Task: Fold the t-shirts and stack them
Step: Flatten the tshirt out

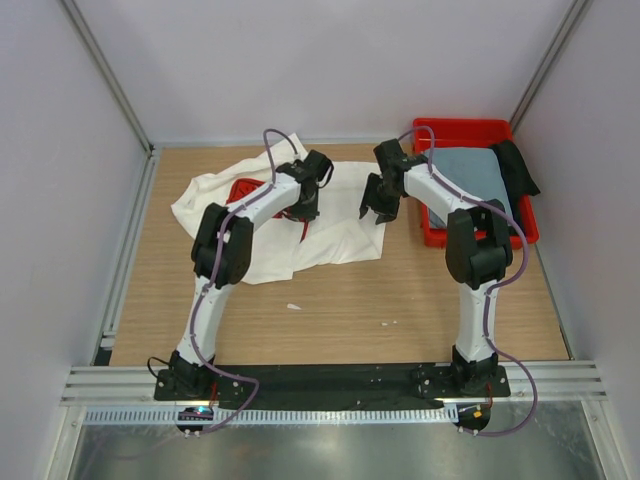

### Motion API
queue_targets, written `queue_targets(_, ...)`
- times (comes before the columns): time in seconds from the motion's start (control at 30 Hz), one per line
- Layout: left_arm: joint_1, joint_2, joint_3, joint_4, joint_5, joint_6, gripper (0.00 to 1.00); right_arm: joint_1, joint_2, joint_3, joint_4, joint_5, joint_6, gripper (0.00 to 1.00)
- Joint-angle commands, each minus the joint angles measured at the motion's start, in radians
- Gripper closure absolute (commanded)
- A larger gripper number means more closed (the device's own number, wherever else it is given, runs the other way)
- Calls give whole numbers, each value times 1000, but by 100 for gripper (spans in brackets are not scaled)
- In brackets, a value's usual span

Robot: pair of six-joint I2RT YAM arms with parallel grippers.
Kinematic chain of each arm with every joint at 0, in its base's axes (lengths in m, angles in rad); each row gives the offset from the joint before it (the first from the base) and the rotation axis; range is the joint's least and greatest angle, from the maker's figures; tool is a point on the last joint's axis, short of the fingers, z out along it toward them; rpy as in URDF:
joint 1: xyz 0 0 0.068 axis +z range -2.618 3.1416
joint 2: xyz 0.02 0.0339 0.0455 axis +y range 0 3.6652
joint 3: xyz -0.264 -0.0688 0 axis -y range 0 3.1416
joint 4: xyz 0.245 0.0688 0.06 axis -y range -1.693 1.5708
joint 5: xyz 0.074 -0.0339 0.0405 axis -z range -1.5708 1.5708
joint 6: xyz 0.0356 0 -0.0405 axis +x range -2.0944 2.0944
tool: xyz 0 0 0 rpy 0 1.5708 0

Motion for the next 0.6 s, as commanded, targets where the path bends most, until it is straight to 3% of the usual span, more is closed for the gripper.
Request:
queue_targets(0.0,6,15,36,-6,-7,10,74,2,-19,4,20,-10,1,47)
queue_targets(0.33,13,40,48,2,11,6,75,6,-2,16,18,-17,1,47)
queue_targets(0.57,17,32,38,-3,5,3,90,12,21,32,11,-16,-6,47)
